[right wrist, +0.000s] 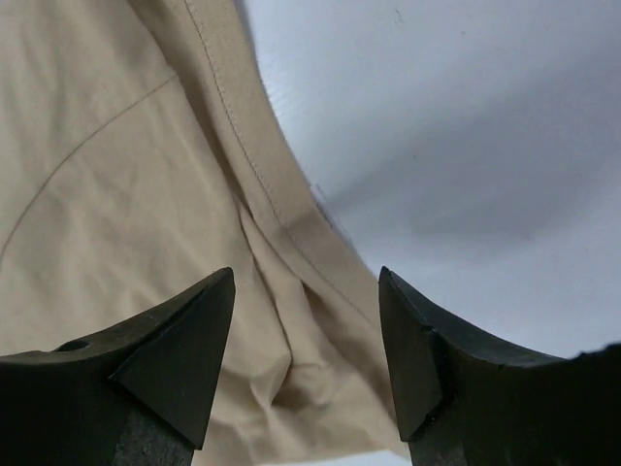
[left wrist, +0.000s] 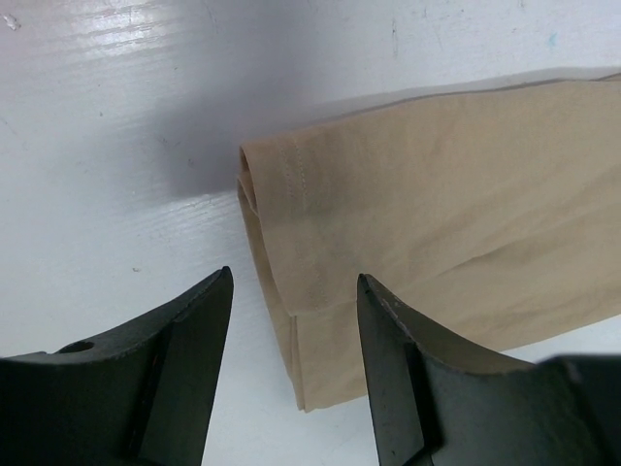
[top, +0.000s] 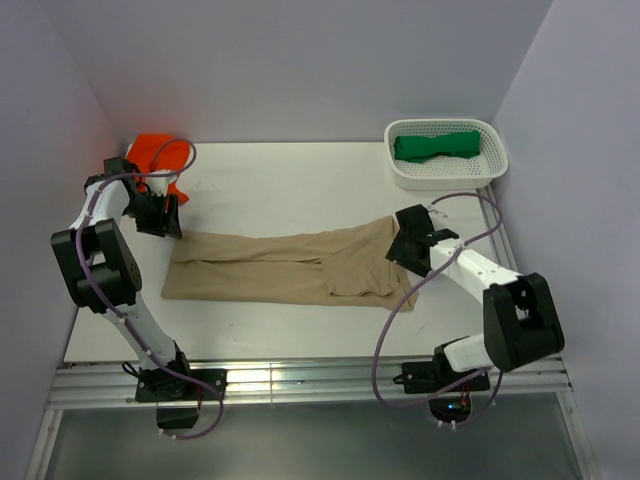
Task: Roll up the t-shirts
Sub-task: Fold the tshirt
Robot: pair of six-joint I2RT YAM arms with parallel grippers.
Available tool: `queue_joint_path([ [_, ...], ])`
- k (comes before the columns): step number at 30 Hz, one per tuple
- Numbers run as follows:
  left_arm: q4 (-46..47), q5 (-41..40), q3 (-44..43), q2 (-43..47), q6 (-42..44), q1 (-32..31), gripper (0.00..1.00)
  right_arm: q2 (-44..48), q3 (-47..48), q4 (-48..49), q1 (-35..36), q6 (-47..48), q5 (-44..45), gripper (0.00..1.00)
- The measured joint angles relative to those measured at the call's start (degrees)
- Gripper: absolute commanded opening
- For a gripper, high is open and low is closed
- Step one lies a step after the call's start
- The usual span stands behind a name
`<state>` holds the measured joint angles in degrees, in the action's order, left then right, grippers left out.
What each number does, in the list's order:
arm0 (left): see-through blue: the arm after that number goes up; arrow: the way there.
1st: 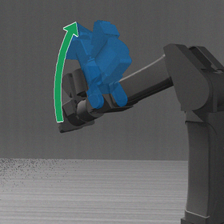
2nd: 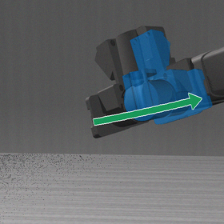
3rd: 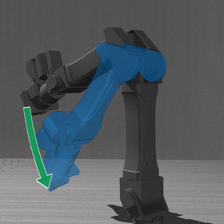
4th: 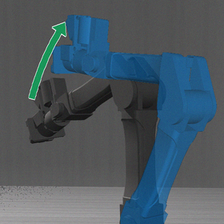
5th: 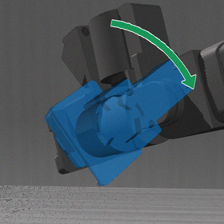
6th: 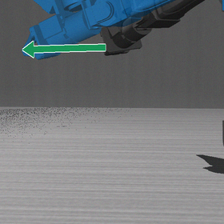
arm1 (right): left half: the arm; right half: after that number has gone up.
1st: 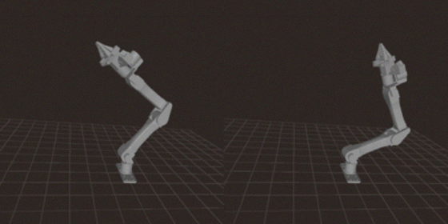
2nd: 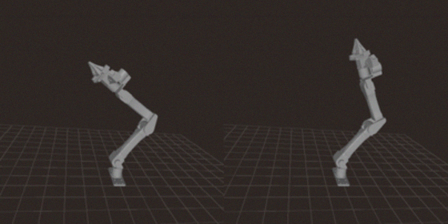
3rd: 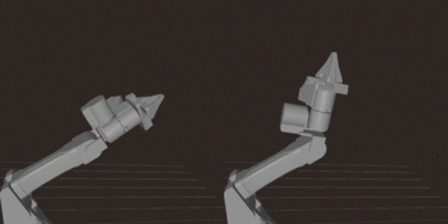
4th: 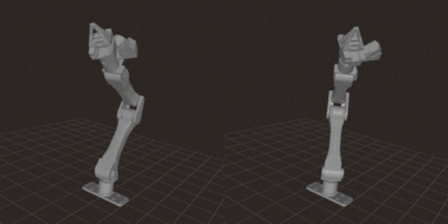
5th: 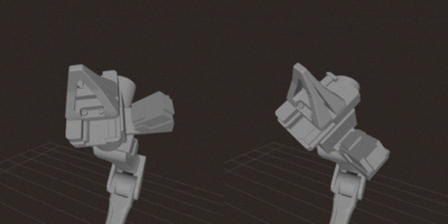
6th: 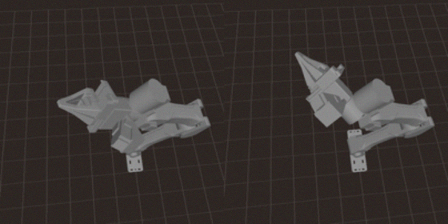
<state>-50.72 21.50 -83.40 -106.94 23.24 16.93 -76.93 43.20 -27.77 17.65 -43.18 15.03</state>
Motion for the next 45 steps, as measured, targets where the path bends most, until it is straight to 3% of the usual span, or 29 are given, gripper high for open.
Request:
queue_joint_path([
  [6,-0.4,0.7,-1.1,0.0,0.0,0.0,0.61,-7.0,0.9,5.0,-1.9,4.2,-4.5,0.70],
  [9,-0.5,1.3,-2.3,-0.1,0.0,0.0,0.61,-8.8,0.9,6.8,-1.9,4.8,-6.2,0.64],
  [16,-1.1,3.0,-3.9,-2.1,-0.1,0.0,0.61,-12.3,2.8,8.2,-1.9,5.3,-6.4,0.08],
  [18,-1.5,3.4,-4.7,-3.3,-0.2,0.0,0.61,-12.8,3.4,7.8,-1.9,5.0,-6.2,0.03],
  [39,-3.8,8.9,-12.2,-13.5,-3.0,-2.5,0.60,-17.2,9.5,1.9,-15.1,10.1,-4.2,0.04],
  [42,-4.2,10.8,-13.4,-14.9,-3.5,-3.4,0.61,-19.1,11.6,1.3,-18.5,11.3,-3.4,0.10],
  [45,-4.2,12.5,-13.5,-15.2,-3.8,-4.2,0.61,-20.9,13.8,0.6,-20.7,12.2,-2.2,0.30],
])
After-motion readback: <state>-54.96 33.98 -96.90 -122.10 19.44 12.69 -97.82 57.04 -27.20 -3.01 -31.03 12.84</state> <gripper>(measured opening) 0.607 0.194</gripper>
